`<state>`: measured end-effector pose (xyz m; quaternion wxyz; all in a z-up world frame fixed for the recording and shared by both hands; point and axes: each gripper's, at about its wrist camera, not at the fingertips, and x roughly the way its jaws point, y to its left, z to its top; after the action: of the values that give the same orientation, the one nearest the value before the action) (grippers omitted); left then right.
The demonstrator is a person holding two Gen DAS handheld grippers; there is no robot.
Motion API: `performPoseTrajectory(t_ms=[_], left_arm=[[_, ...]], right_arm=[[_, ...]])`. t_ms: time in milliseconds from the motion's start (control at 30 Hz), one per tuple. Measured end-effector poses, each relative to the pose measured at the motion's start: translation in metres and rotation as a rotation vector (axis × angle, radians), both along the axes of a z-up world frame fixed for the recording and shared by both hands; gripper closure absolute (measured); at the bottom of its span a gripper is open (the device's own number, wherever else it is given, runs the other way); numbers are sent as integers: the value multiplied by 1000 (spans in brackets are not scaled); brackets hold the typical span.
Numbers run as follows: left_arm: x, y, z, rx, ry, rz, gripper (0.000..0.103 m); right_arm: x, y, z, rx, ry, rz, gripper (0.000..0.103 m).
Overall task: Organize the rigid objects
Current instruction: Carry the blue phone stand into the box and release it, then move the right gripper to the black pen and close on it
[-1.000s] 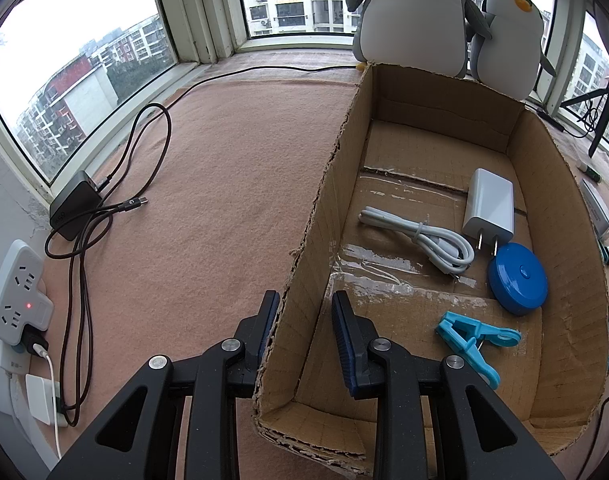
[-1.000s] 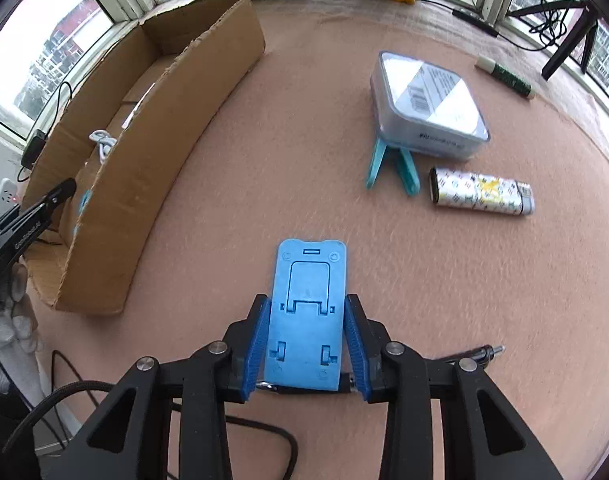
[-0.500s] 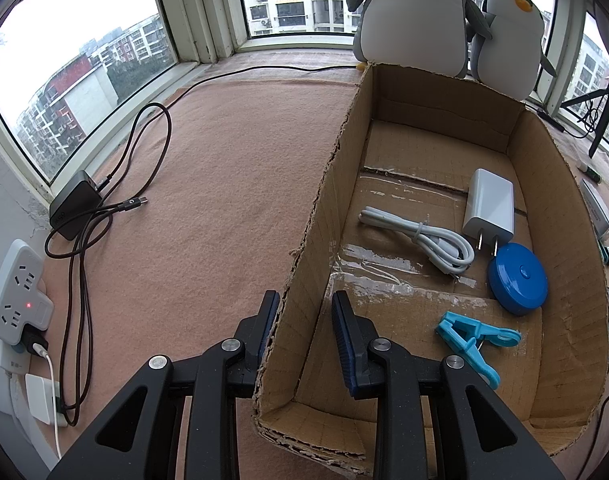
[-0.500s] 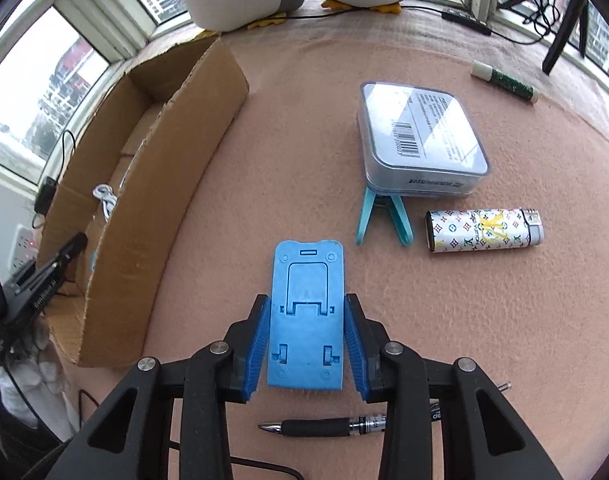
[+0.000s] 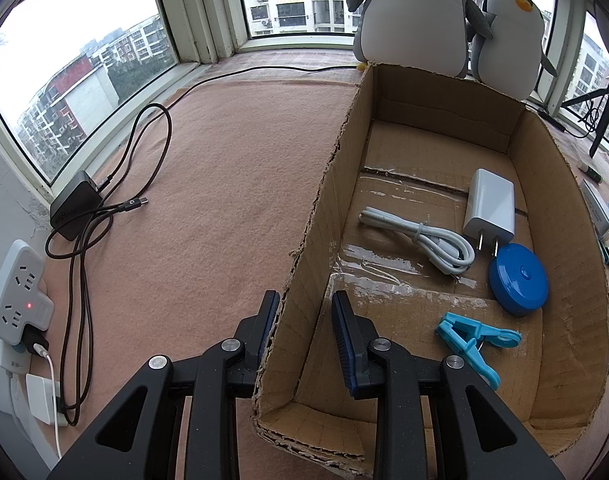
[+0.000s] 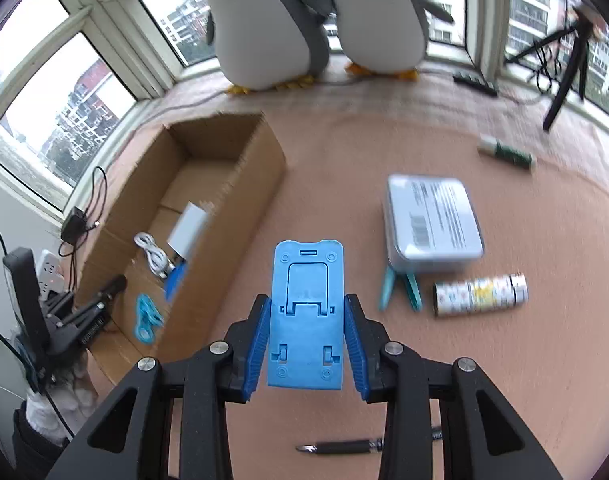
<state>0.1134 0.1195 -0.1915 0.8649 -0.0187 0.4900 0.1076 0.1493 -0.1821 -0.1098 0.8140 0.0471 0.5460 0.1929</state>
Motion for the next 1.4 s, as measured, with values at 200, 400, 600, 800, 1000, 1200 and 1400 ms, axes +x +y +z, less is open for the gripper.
performPoseTrajectory(t_ms=[200, 400, 600, 800, 1000, 1200, 1400], left_arm=[[0, 0, 0, 1, 0, 0, 74], [1, -2, 1, 11, -1, -2, 74], [0, -2, 1, 10, -2, -3, 74], [0, -2, 1, 9, -4, -3, 74], [0, -2, 1, 10, -3, -3, 74], [0, -2, 1, 11, -6, -4, 74], [0, -3, 1, 14, -8, -2, 74]], right_arm=[[16, 34, 26, 24, -71, 37, 70], [34, 72, 35, 23, -109, 86, 70], [51, 95, 34, 1, -130, 120, 70], [64, 106, 28, -35, -145, 126, 70], [72, 109, 23, -40, -139, 138, 70], [71, 109, 26, -35, -148, 143, 57], [66, 105, 34, -33, -169, 145, 55]])
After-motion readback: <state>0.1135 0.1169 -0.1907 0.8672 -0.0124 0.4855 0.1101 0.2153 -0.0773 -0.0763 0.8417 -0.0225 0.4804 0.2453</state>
